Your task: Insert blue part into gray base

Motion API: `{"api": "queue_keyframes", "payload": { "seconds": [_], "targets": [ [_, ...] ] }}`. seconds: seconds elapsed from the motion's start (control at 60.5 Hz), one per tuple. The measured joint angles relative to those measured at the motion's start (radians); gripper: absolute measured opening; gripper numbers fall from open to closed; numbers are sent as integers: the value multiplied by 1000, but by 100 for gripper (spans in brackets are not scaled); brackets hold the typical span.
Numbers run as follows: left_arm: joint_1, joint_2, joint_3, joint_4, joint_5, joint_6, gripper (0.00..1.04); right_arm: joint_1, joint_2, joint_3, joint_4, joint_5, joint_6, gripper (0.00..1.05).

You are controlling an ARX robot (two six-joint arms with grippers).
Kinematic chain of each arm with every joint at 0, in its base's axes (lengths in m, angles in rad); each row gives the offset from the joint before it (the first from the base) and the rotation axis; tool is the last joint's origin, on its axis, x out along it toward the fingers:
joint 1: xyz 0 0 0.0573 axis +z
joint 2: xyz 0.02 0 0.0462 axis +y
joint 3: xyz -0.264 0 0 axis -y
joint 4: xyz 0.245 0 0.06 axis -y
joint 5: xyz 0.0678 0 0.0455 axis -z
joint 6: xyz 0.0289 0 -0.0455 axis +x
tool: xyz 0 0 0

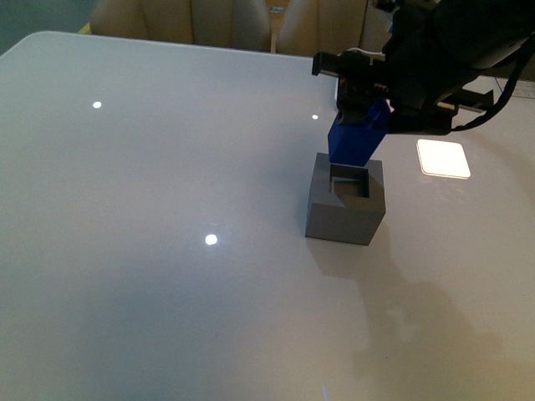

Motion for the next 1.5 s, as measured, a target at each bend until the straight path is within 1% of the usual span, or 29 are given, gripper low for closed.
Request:
{"api": "queue_keyframes", "payload": {
  "seconds": [0.38,0.959,1.041,1.256,1.306,1.355,1.405,1.504],
  "targets": [
    [0,0,0,0,0,0,97,0,19,3,-1,3,7,46],
    [0,0,0,0,0,0,97,2,21,5,-64,11,53,45],
    [0,0,0,0,0,0,97,3,21,3,-64,11,53,57],
    [0,0,0,0,0,0,97,3,16,-20,-13,20,51,91],
    [0,0,0,0,0,0,97,3,5,-37,3,25,51,97],
    [0,0,0,0,0,0,97,3,-14,-60,25,35,46,96],
    [0,0,0,0,0,0,97,3,-53,-96,64,76,28,96],
    [0,0,0,0,0,0,97,-1,-167,-178,147,127,-11,96]
  ]
}}
